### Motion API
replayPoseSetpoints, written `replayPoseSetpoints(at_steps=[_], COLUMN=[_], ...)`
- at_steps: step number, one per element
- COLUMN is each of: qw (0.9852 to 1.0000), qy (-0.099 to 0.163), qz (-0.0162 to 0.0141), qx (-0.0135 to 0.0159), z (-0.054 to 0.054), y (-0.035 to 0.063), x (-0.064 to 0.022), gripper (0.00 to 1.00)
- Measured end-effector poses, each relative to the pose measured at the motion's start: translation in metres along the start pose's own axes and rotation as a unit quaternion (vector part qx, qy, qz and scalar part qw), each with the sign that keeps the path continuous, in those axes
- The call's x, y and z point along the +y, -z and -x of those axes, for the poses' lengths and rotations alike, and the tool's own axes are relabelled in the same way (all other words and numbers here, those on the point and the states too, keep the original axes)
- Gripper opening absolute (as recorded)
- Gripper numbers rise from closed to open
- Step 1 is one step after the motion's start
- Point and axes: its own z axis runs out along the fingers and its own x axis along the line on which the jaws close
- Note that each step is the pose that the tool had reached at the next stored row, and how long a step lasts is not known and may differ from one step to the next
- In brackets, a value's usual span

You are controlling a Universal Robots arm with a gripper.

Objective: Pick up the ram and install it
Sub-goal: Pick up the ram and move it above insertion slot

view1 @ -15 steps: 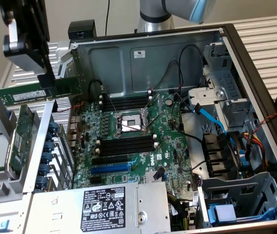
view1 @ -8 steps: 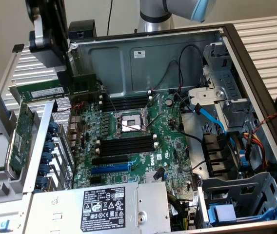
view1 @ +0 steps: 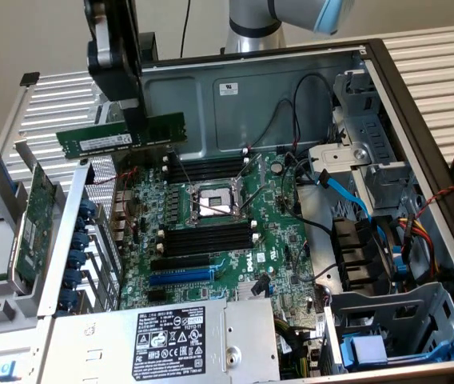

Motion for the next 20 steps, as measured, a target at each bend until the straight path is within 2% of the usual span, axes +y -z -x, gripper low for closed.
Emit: replayPoseSetpoints(at_steps=[15, 20], qw=[1.0000, 1.0000], qy=[0.000, 0.000], qz=[0.0000, 0.0000], qx=[0.0000, 0.0000], z=[0.039, 0.044], y=[-0.0083, -0.0093], x=[-0.0427, -0.0595], gripper=[0.12, 0.12])
